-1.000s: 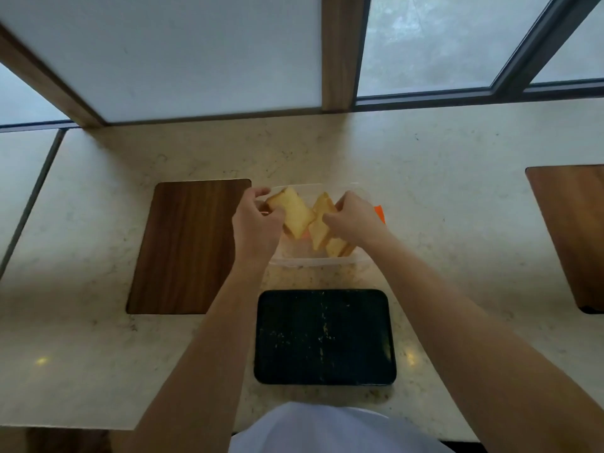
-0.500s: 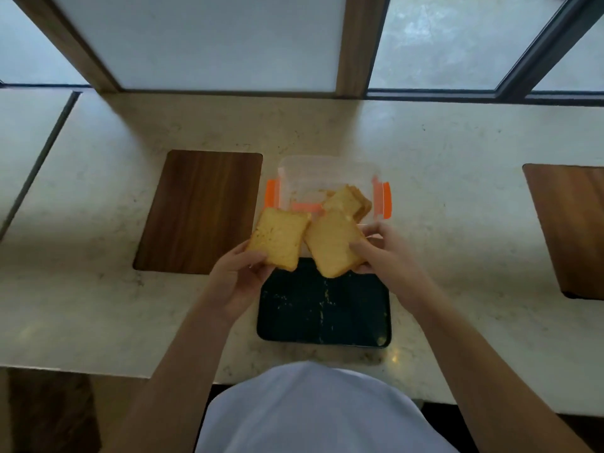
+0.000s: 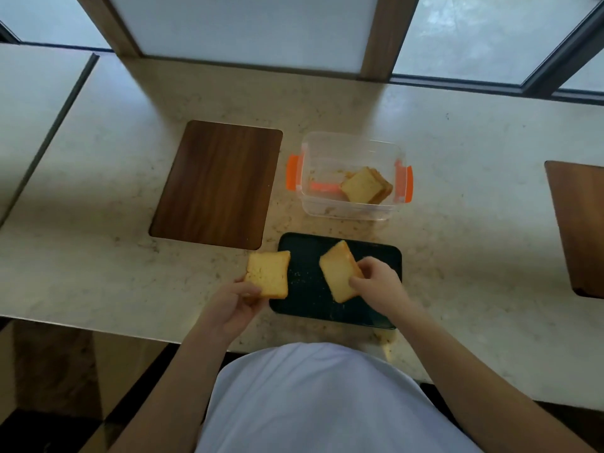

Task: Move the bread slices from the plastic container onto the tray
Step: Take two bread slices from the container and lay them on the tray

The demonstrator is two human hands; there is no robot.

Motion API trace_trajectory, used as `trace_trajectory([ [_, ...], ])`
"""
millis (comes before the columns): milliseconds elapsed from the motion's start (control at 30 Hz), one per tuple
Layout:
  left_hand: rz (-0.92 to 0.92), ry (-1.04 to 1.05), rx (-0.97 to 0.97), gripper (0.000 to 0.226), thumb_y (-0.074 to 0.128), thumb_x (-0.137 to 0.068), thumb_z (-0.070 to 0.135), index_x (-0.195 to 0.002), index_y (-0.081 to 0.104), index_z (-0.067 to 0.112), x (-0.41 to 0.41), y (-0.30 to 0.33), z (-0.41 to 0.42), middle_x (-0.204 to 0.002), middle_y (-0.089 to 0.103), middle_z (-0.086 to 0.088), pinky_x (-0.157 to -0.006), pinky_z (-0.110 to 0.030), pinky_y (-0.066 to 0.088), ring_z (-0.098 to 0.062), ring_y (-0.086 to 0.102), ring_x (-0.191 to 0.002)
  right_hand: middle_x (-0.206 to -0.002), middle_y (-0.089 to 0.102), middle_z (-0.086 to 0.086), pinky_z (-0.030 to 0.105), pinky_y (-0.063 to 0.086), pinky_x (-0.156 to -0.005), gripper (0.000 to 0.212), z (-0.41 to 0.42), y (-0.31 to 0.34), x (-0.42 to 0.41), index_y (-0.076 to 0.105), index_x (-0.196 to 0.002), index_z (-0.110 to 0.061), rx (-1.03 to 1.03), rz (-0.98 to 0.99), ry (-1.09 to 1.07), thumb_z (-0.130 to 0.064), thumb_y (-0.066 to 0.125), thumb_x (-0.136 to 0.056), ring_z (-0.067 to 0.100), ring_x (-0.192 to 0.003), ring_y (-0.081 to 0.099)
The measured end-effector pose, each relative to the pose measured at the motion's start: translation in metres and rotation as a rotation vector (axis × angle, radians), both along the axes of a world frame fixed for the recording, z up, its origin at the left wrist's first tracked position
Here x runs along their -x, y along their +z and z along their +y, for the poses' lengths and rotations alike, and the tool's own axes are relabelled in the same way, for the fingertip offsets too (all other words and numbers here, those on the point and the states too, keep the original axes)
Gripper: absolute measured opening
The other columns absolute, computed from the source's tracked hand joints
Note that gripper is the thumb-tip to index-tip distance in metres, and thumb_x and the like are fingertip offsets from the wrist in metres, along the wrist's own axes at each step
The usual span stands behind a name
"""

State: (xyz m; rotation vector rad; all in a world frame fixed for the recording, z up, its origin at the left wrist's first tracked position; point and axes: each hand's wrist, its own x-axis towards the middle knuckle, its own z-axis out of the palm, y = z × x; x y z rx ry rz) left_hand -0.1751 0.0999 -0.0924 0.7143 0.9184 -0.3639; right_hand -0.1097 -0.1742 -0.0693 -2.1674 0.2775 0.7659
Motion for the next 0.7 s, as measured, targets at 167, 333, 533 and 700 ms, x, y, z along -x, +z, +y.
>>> trace_trajectory([
  [167, -0.018, 0.032, 0.007, 0.062, 0.063, -0.069, -0.011, -0.129, 0.054, 0.002, 0.001, -0.003, 0.009, -0.127, 0.060, -0.021, -0.065, -0.036, 0.061, -0.034, 0.066, -0.104, -0.099, 0.066, -0.002, 0.037, 0.057, -0.074, 0.017, 0.032, -0.004, -0.023, 0.063, -0.109, -0.018, 0.323, -0.491, 0.400, -0.019, 0.064, -0.092, 0.018, -0.087, 0.062],
  [333, -0.018, 0.086, 0.004, 0.062, 0.065, -0.068, -0.011, -0.128, 0.055, 0.001, 0.005, -0.012, 0.023, -0.125, 0.060, -0.022, -0.066, -0.036, 0.061, -0.032, 0.069, -0.099, -0.126, 0.062, 0.007, 0.039, 0.051, -0.088, 0.037, 0.056, -0.026, -0.018, 0.057, -0.127, -0.015, 0.491, -0.608, 0.768, -0.022, 0.065, -0.091, 0.027, -0.112, 0.055],
  [533, -0.013, 0.117, -0.014, 0.060, 0.066, -0.066, -0.010, -0.124, 0.057, 0.004, 0.010, -0.020, 0.029, -0.119, 0.062, -0.020, -0.065, -0.036, 0.061, -0.029, 0.071, -0.092, -0.139, 0.049, 0.010, 0.045, 0.048, -0.094, 0.043, 0.058, -0.045, -0.011, 0.052, -0.129, -0.017, 0.478, -0.489, 0.796, -0.031, 0.063, -0.091, 0.032, -0.122, 0.046],
  [700, -0.002, 0.104, -0.016, 0.063, 0.067, -0.065, -0.009, -0.125, 0.057, 0.004, 0.005, -0.023, 0.029, -0.120, 0.063, -0.020, -0.064, -0.036, 0.061, -0.028, 0.073, -0.089, -0.142, 0.048, 0.010, 0.046, 0.047, -0.094, 0.052, 0.053, -0.046, -0.017, 0.048, -0.133, -0.017, 0.463, -0.466, 0.698, -0.033, 0.067, -0.088, 0.033, -0.123, 0.046],
])
